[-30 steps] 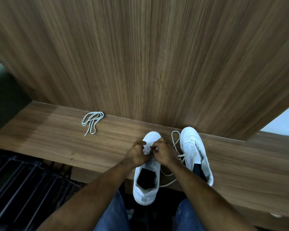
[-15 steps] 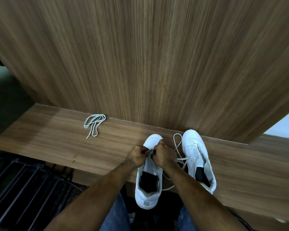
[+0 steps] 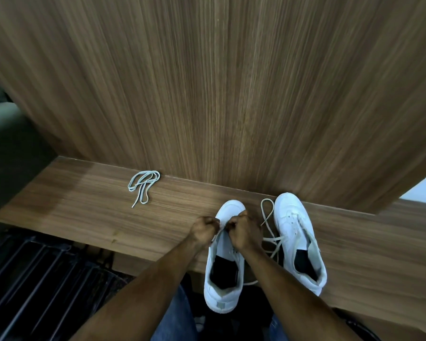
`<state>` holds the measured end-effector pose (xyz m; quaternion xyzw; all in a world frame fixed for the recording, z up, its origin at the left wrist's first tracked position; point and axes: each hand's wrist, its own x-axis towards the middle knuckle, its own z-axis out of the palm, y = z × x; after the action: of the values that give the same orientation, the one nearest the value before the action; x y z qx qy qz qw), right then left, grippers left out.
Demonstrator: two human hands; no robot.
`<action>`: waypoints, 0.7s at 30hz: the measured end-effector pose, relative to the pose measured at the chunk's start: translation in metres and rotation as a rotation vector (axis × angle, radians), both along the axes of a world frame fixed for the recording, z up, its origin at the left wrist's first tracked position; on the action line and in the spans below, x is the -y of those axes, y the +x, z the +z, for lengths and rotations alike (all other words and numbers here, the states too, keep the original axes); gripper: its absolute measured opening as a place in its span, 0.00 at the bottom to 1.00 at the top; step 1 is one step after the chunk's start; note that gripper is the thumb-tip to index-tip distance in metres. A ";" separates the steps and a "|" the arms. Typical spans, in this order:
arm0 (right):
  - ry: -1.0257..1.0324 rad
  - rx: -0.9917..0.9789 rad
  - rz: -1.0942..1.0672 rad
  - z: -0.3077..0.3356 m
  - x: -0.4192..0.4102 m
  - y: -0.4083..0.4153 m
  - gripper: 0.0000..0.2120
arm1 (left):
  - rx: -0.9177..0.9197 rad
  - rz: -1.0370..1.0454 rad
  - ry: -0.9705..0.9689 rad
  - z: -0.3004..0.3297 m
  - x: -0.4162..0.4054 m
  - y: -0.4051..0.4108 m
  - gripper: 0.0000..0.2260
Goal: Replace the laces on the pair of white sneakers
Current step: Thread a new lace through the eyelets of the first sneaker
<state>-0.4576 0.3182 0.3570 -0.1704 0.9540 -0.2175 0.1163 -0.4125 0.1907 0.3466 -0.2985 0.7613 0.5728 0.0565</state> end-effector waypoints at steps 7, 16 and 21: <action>0.011 0.048 0.062 0.007 -0.007 -0.002 0.09 | 0.114 -0.048 -0.357 0.000 -0.006 -0.015 0.12; -0.030 0.090 0.111 0.003 -0.021 -0.005 0.16 | -0.359 0.524 0.313 0.045 0.013 -0.029 0.12; -0.065 0.153 0.112 0.004 -0.023 -0.008 0.14 | -0.650 0.855 0.570 0.108 0.070 -0.058 0.07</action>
<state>-0.4654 0.3412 0.3610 -0.2099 0.9237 -0.2541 0.1951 -0.4701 0.1207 0.4542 -0.3607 0.3689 0.7879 -0.3361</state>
